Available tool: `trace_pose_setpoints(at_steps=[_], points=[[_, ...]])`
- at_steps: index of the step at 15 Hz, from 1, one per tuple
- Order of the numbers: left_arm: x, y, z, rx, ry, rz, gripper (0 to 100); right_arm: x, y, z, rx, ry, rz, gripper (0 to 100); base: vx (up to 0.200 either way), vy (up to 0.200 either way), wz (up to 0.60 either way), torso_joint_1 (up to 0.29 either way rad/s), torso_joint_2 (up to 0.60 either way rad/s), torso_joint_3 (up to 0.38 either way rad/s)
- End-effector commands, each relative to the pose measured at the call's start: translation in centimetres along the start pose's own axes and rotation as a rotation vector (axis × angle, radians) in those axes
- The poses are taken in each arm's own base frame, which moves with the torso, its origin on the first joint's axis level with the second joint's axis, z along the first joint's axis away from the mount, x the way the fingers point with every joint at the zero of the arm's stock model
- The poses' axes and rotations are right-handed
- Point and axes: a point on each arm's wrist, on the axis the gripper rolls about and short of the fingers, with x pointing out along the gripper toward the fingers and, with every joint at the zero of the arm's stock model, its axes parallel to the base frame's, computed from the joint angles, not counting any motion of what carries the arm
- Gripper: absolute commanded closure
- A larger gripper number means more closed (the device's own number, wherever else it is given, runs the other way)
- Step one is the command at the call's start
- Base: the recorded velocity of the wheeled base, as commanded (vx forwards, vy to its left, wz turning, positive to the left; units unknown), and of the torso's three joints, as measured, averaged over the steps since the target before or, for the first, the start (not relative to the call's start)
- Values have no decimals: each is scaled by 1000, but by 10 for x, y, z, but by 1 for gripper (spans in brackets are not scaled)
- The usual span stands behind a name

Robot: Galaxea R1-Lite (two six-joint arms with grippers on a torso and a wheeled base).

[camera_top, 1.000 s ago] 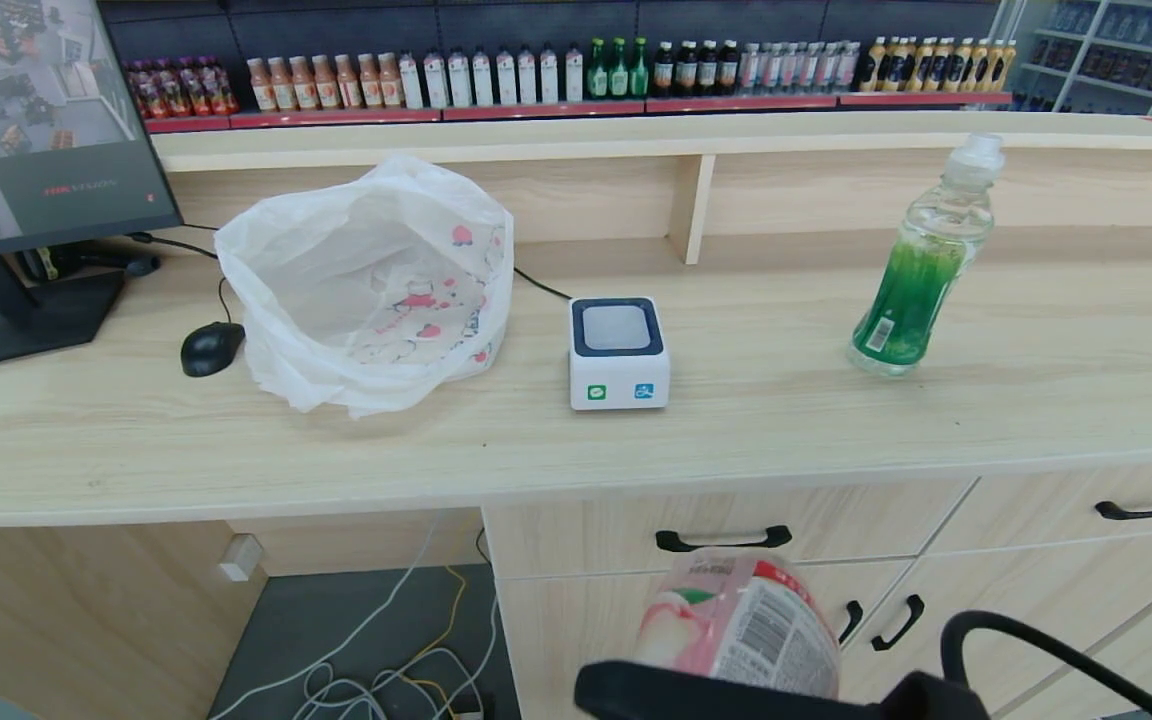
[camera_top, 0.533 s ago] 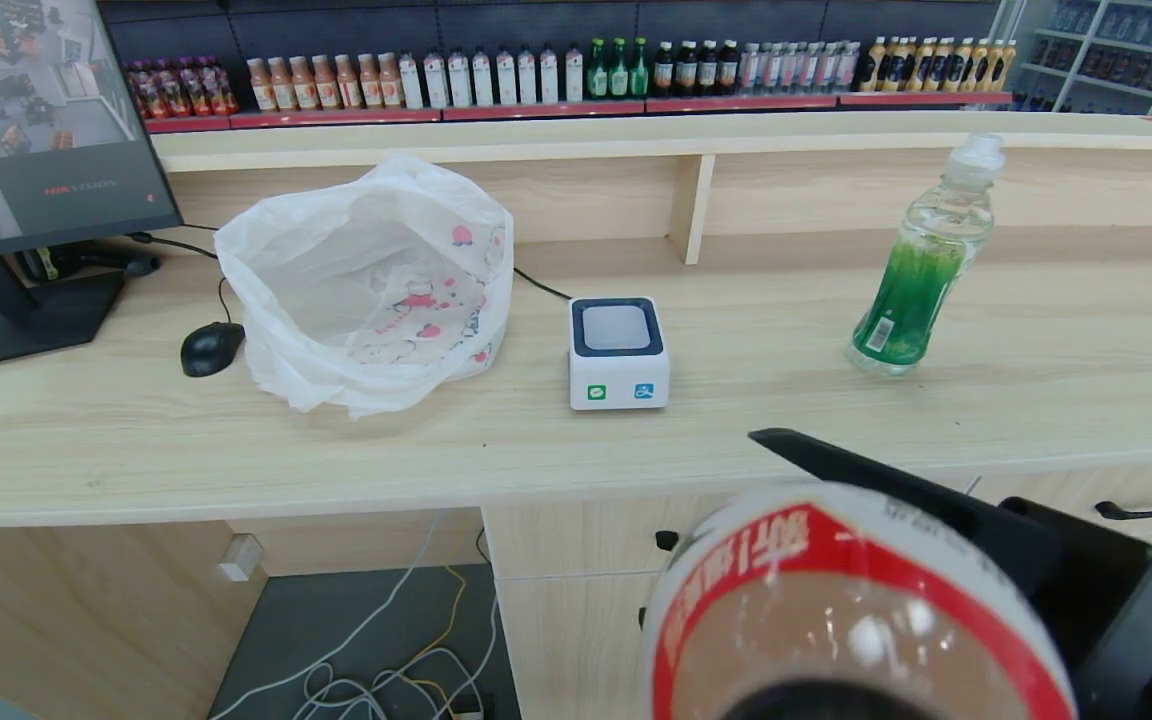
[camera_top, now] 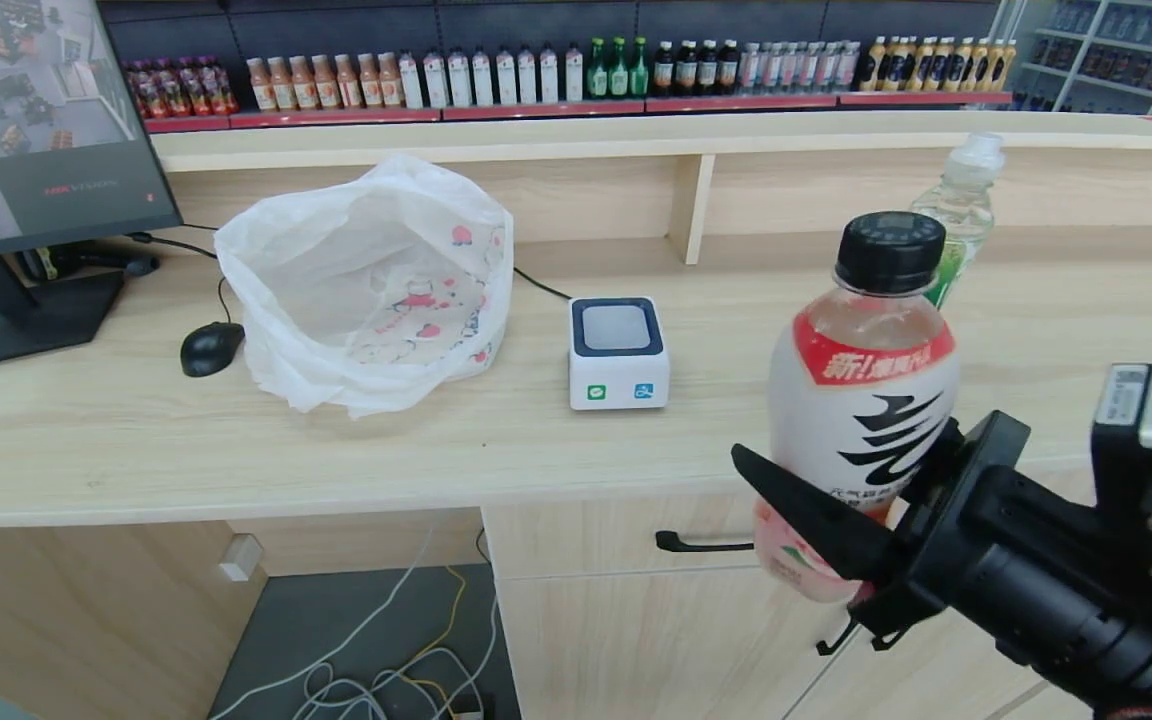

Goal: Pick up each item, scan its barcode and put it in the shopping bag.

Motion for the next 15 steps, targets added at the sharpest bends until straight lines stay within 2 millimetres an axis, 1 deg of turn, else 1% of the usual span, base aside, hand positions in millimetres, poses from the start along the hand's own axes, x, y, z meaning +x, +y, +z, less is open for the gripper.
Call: trace_pose_setpoints(at_steps=[1,2,3,4,5,6,8,10,15], points=[[0,0,0,0,0,0,0,22,-25,-5,38,2,-82,100,0,0,0,0,0,0],[0,0,0,0,0,0,0,28,-31,-3,51,-20,-90,100,0,0,0,0,0,0],[0,0,0,0,0,0,0,36,-44,6,87,-72,-125,100,0,0,0,0,0,0],[0,0,0,0,0,0,0,37,-50,6,105,-79,-153,100,0,0,0,0,0,0],[0,0,0,0,0,0,0,32,-55,0,132,-52,-196,100,0,0,0,0,0,0],[0,0,0,0,0,0,0,27,-55,-4,158,-40,-241,100,0,0,0,0,0,0],[0,0,0,0,0,-2,0,28,-58,1,200,-82,-306,100,0,0,0,0,0,0],[0,0,0,0,0,0,0,28,-57,3,208,-92,-313,100,0,0,0,0,0,0],[0,0,0,0,0,0,0,15,-52,9,260,-119,-311,100,0,0,0,0,0,0]])
